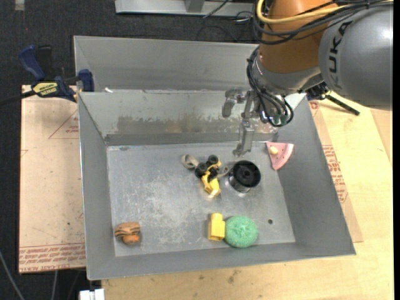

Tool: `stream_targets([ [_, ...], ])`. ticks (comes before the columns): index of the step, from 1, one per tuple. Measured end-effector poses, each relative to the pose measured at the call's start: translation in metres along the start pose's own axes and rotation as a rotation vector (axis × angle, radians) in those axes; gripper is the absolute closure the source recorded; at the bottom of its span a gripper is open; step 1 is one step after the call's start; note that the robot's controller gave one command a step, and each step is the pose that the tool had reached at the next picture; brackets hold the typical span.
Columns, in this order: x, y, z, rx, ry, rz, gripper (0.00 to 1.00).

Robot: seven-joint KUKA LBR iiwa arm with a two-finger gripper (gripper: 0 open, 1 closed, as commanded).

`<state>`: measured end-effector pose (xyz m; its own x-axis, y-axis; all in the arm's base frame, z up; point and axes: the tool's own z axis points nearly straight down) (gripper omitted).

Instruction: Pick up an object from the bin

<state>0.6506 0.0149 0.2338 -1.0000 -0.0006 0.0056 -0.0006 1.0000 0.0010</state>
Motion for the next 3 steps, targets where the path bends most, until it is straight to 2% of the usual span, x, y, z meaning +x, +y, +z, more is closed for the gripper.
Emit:
stream_targets([
  [1,-0.001,0.000,-0.005,0.000,-0.008,0.000,0.00],
  [2,0.015,0.006,0.046,0.001,-0.013,-0.046,0.00],
  [3,-0.002,-0.008,0.121,0.001,-0.013,-0.263,0.00],
])
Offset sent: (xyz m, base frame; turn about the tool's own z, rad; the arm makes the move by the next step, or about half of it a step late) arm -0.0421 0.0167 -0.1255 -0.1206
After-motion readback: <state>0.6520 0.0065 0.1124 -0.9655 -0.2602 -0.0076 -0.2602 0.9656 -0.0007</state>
